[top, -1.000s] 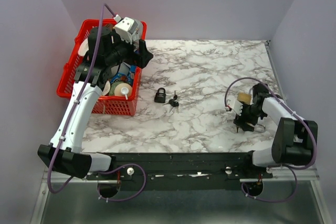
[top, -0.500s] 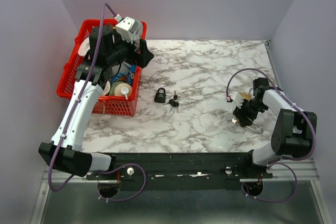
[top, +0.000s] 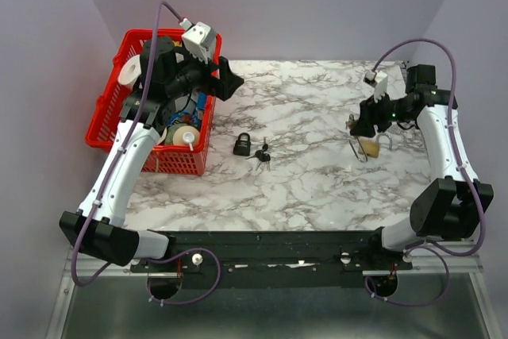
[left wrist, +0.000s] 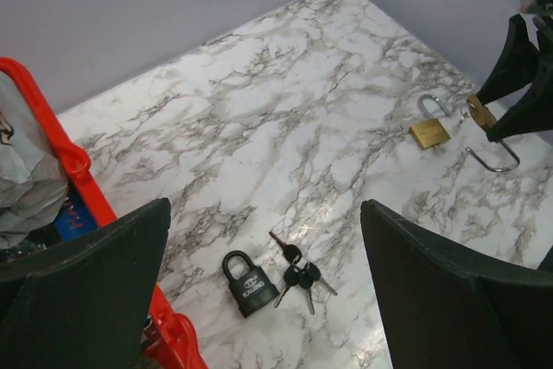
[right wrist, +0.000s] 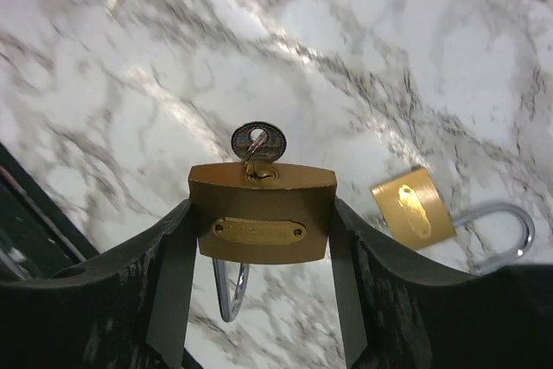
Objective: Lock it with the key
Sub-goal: Pick up the lock from the center of the board.
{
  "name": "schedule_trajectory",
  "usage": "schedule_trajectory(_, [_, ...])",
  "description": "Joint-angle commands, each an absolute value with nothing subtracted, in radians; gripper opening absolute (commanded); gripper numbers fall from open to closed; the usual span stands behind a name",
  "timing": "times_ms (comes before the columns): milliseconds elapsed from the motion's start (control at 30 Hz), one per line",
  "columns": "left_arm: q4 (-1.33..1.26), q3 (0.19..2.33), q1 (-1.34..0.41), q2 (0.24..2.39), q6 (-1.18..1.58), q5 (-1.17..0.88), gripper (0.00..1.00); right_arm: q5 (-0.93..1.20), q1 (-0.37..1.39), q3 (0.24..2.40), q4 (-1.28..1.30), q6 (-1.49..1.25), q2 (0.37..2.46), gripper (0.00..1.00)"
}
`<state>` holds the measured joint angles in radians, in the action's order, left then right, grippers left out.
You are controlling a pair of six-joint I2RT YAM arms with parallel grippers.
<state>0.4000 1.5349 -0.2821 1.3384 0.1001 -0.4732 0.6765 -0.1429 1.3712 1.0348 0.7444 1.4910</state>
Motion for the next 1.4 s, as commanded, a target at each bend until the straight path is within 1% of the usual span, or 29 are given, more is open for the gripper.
schedule_trajectory(0, [0.298, 1.494, -0.334, 1.345, 0.173, -0.541, 0.99, 0.92, -0.13, 1.506, 1.03, 0.386, 1.505, 0.01])
schedule_trajectory(67, [0.247, 1.457, -0.388, 1.347, 0.219, -0.5, 0.98, 0.908, -0.123, 1.525, 0.909, 0.207, 1.493, 0.01])
schedule_trajectory(133, [0.197, 1.418, -0.435, 1.345, 0.239, -0.441, 0.95, 0.881, -0.114, 1.525, 0.779, 0.096, 1.488, 0.01])
schedule_trajectory(167, [0.181, 1.404, -0.457, 1.35, 0.251, -0.402, 0.95, 0.852, -0.114, 1.525, 0.743, -0.014, 1.489, 0.01])
schedule_trajectory(200, [0.169, 1.391, -0.513, 1.354, 0.256, -0.311, 0.93, 0.842, -0.11, 1.526, 0.714, -0.072, 1.491, 0.01])
schedule_trajectory(267, [0.131, 1.361, -0.569, 1.382, 0.282, -0.235, 0.9, 0.781, -0.106, 1.516, 0.649, -0.197, 1.494, 0.01])
schedule_trajectory(333, [0.098, 1.359, -0.653, 1.413, 0.287, -0.172, 0.89, 0.726, -0.095, 1.499, 0.591, -0.267, 1.49, 0.01])
schedule_trajectory(400, [0.072, 1.364, -0.707, 1.46, 0.272, -0.115, 0.89, 0.628, -0.074, 1.494, 0.58, -0.339, 1.486, 0.01])
schedule_trajectory(467, [0.031, 1.385, -0.756, 1.515, 0.27, -0.12, 0.89, 0.556, -0.055, 1.493, 0.575, -0.386, 1.483, 0.01])
schedule_trajectory(633, [0.031, 1.503, -0.836, 1.632, 0.259, -0.115, 0.89, 0.446, -0.003, 1.491, 0.575, -0.439, 1.456, 0.01])
schedule_trajectory(667, [0.034, 1.518, -0.857, 1.664, 0.249, -0.104, 0.9, 0.43, 0.02, 1.491, 0.575, -0.452, 1.453, 0.01])
schedule_trajectory(700, [0.035, 1.532, -0.867, 1.68, 0.236, -0.092, 0.94, 0.42, 0.029, 1.491, 0.575, -0.456, 1.451, 0.01])
schedule_trajectory(733, [0.032, 1.543, -0.876, 1.692, 0.226, -0.081, 0.96, 0.411, 0.035, 1.49, 0.575, -0.459, 1.447, 0.01])
schedule_trajectory(800, [0.029, 1.56, -0.89, 1.721, 0.207, -0.066, 0.96, 0.379, 0.046, 1.485, 0.578, -0.477, 1.442, 0.01])
schedule_trajectory(933, [0.015, 1.565, -0.91, 1.753, 0.187, -0.025, 0.93, 0.35, 0.058, 1.476, 0.583, -0.502, 1.427, 0.01])
schedule_trajectory(1033, [0.06, 1.606, -0.928, 1.801, 0.182, 0.024, 0.91, 0.357, 0.064, 1.46, 0.58, -0.518, 1.417, 0.01])
schedule_trajectory(1167, [0.118, 1.679, -0.937, 1.859, 0.189, 0.095, 0.86, 0.359, 0.069, 1.442, 0.584, -0.523, 1.402, 0.01])
schedule_trajectory(1233, [0.139, 1.701, -0.942, 1.874, 0.181, 0.109, 0.82, 0.354, 0.077, 1.431, 0.584, -0.526, 1.388, 0.01])
schedule_trajectory(1367, [0.196, 1.761, -0.972, 1.914, 0.166, 0.184, 0.77, 0.347, 0.087, 1.424, 0.586, -0.535, 1.376, 0.01])
